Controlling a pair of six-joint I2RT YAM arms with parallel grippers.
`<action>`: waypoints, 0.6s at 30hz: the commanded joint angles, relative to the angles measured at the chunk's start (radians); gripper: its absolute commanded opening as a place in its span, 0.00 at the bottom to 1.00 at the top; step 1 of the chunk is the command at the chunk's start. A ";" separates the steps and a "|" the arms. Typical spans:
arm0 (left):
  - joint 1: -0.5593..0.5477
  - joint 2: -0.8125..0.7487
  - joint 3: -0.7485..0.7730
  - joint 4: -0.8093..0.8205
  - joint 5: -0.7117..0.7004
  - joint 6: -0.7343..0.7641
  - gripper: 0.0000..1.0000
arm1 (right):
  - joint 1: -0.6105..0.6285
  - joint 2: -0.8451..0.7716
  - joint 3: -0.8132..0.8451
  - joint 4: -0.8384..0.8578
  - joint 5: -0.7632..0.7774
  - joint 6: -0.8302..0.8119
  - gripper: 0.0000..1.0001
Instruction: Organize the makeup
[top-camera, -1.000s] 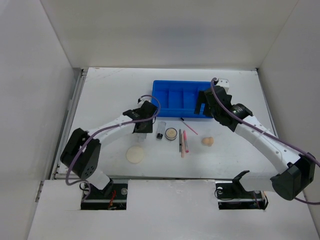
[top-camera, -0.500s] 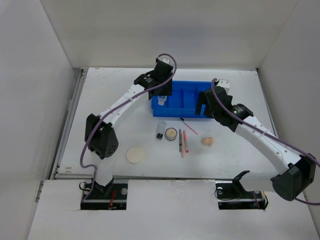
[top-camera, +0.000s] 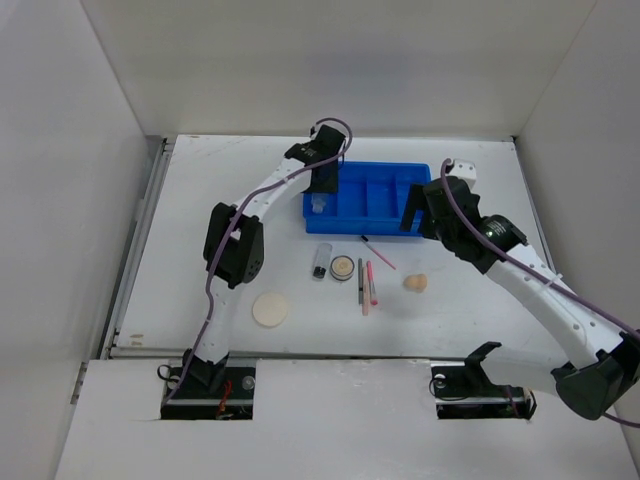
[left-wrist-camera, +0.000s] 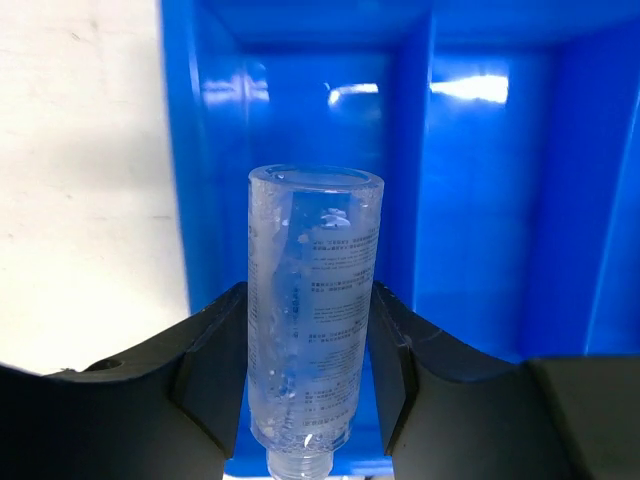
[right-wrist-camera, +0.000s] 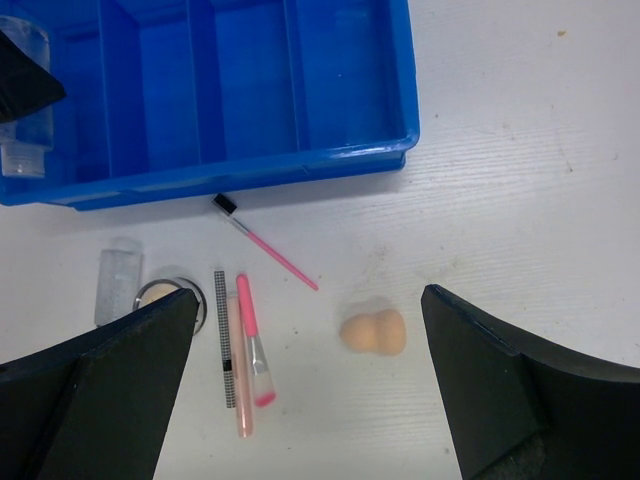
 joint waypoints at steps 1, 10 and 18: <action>0.005 -0.009 0.090 0.016 -0.014 -0.016 0.00 | 0.007 -0.003 0.000 -0.014 0.010 0.008 1.00; 0.025 0.062 0.157 0.002 0.006 -0.016 0.02 | 0.007 0.017 -0.010 -0.014 -0.012 0.018 1.00; 0.034 0.062 0.173 -0.018 0.016 -0.016 0.59 | 0.007 0.017 -0.019 -0.032 -0.003 0.027 1.00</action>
